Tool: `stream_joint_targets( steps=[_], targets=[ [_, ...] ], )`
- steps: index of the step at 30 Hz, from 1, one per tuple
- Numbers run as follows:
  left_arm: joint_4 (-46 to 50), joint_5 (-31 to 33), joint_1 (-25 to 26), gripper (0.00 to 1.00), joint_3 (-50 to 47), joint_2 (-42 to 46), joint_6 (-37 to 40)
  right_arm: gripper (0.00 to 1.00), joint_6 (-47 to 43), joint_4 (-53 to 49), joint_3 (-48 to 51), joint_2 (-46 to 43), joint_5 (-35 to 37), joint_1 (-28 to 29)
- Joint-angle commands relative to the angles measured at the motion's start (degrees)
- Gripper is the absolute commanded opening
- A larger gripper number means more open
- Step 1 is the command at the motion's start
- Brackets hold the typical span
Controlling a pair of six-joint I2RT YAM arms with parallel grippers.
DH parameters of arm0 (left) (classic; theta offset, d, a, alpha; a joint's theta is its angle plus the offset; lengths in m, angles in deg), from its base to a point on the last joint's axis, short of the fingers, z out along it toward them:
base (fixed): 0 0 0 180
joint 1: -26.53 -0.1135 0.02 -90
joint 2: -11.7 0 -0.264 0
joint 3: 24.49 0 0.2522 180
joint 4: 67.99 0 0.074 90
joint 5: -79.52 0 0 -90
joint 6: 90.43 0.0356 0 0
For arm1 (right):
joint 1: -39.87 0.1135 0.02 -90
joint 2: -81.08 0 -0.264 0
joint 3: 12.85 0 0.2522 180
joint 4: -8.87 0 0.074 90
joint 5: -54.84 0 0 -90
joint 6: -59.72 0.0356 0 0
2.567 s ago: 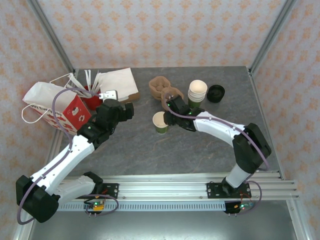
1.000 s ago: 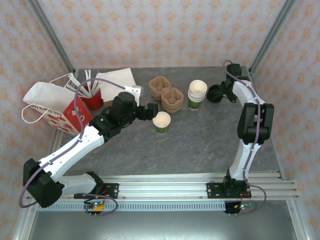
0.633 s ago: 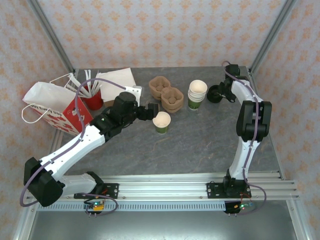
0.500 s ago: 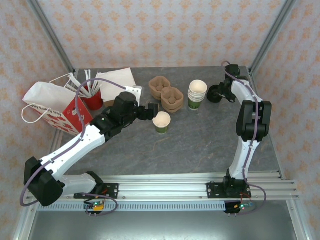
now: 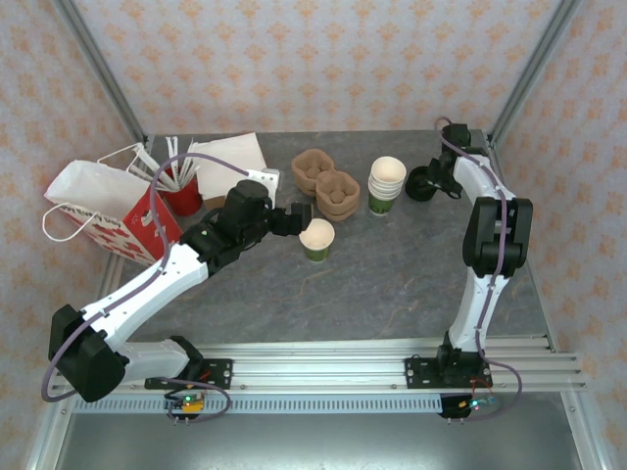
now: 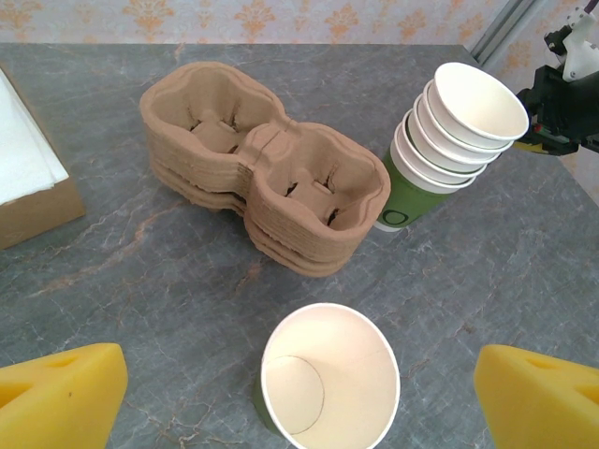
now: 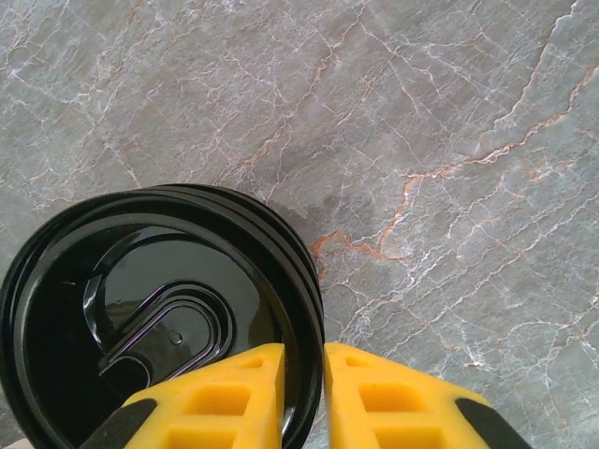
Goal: Pack the takeout coffee
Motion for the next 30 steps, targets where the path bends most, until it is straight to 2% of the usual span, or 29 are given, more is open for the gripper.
stream_joint_targets(
  steps=[1,16,30],
  targets=[
    [0.28,1.13,0.46,0.96,-0.28,-0.26,0.44,0.18,-0.72,-1.77,-1.79,-0.58,0.19,0.01],
    [0.28,1.18,0.46,0.96,-0.55,-0.09,0.35,0.16,-0.60,-2.73,-2.26,-2.54,0.20,-0.01],
    [0.32,0.10,0.55,0.96,-0.16,0.96,-0.53,0.16,0.64,-3.68,1.43,-12.43,0.98,0.02]
  ],
)
